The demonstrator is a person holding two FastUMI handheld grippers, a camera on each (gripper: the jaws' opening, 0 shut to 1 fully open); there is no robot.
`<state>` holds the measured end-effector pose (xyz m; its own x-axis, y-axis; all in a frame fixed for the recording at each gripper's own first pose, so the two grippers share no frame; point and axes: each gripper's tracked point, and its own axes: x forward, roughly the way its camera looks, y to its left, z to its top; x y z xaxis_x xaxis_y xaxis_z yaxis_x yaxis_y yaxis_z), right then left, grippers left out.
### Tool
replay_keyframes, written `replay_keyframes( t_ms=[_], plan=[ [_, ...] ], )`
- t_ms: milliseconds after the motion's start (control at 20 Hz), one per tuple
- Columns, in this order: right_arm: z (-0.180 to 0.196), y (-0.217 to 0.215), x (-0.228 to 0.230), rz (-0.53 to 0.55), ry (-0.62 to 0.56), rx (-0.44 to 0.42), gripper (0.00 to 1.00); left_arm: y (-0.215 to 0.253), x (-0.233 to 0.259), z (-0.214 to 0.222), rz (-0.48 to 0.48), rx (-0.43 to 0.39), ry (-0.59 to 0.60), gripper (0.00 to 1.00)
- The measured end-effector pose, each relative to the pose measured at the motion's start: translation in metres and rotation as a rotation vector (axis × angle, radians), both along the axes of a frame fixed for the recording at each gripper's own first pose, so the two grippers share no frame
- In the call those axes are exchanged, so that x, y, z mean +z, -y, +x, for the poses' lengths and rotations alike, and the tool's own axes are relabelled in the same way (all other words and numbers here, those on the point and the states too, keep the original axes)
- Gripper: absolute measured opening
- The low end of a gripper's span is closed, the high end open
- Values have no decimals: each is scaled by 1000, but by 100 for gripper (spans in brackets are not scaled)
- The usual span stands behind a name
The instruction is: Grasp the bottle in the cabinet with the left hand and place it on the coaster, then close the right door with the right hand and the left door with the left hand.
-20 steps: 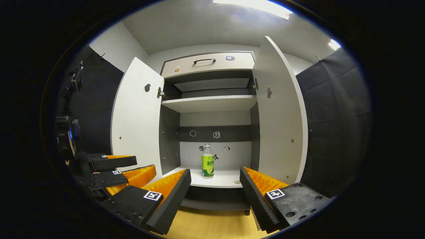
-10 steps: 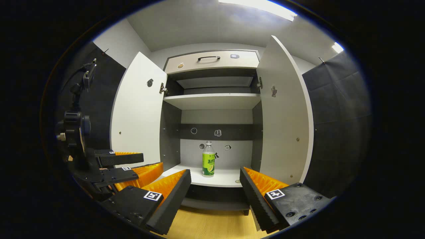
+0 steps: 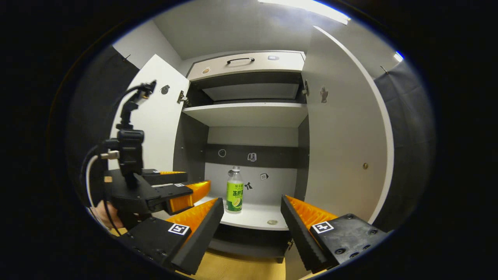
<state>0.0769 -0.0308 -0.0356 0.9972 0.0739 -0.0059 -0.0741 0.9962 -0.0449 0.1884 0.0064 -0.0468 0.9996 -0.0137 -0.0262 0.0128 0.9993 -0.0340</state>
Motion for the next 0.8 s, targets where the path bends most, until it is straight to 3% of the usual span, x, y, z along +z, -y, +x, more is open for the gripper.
replay_keyframes(
  t_ms=[400, 800],
  plan=[
    [28, 9, -9, -28, 0, 15, 98, -7, -31, 92, 41, -11, -3, 96],
    [48, -1, -8, -64, 36, 37, 98, -13, -64, 145, 61, -8, -29, 96]
  ],
)
